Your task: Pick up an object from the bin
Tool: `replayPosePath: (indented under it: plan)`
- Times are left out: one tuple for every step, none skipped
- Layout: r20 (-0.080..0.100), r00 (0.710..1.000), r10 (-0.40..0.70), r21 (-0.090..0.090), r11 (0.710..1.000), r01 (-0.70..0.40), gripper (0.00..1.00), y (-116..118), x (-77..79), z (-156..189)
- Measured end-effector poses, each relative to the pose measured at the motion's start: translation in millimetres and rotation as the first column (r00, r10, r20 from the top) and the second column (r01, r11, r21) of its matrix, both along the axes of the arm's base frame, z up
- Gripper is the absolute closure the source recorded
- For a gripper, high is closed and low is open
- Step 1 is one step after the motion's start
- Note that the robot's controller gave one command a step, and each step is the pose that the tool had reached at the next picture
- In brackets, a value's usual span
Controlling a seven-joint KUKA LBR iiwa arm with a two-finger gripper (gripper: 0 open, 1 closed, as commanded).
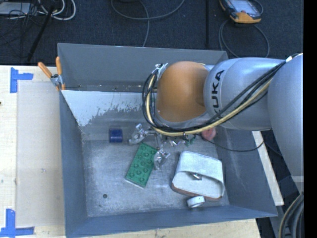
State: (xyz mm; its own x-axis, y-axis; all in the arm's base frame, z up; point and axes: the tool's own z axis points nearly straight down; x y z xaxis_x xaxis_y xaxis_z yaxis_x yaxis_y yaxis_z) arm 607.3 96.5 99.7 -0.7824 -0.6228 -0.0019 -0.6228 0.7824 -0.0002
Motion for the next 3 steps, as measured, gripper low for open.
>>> replayPosePath:
  plan:
    - [0.003, 0.942, 0.335, 0.0, 0.942, -0.335, 0.0, 1.3, 5.1, -24.4]
    - [0.008, 0.86, 0.51, -0.002, 0.86, -0.51, 0.0, 7.0, 0.9, -24.1]
    - [0.013, 0.862, 0.506, -0.001, 0.862, -0.506, 1.0, 7.1, 2.1, -22.3]
